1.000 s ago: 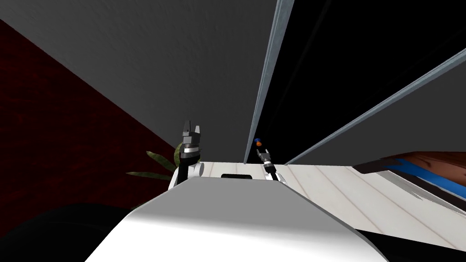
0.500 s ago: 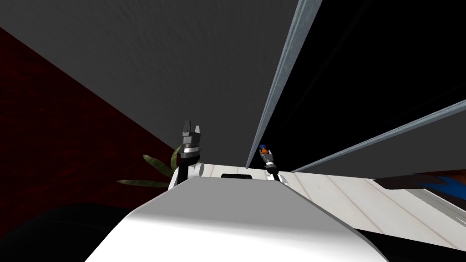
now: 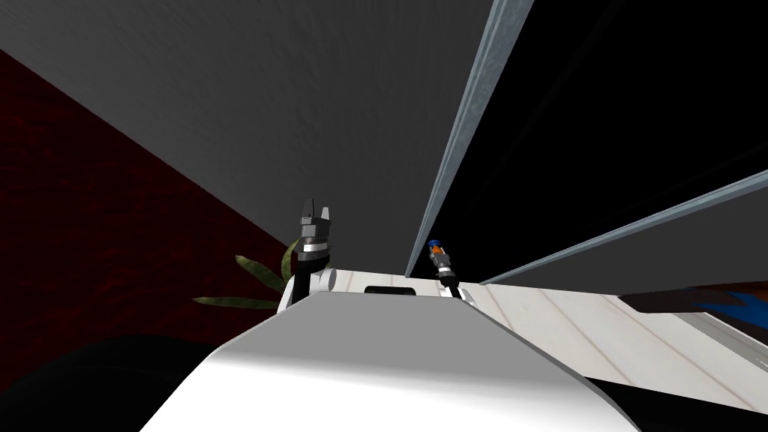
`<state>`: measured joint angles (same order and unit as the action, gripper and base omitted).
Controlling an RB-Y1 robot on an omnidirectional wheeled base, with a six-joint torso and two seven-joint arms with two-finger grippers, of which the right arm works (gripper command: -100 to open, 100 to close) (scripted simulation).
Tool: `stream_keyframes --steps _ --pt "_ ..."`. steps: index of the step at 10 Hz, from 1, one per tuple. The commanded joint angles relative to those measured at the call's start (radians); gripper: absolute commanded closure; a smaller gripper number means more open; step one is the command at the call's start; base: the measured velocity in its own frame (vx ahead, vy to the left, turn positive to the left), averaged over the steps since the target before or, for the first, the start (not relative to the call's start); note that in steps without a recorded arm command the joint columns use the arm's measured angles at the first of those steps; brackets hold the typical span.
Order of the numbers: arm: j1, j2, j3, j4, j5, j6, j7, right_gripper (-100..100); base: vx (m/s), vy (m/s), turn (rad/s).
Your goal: Pull the door open
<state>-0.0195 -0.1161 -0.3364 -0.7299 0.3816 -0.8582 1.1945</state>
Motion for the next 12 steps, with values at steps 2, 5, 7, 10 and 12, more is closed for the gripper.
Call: stream_keyframes --steps 2,5,7,10,12 --pt "0.0 0.0 -0.001 -0.001 -0.001 -0.002 -0.001 100 -0.004 0.0 -0.001" --pt "0.001 -0.004 0.011 0.002 -0.02 0.0 -0.067 100 -0.028 -0.023 0.043" --pt "0.0 -0.007 0.018 0.003 -0.035 0.0 -0.115 100 -0.028 -0.015 0.041" --pt "0.0 -0.012 0.03 0.004 -0.059 0.0 -0.191 100 -0.036 -0.017 0.047" --pt "-0.001 -0.017 0.042 0.005 -0.081 0.0 -0.247 100 -0.043 -0.021 0.062"
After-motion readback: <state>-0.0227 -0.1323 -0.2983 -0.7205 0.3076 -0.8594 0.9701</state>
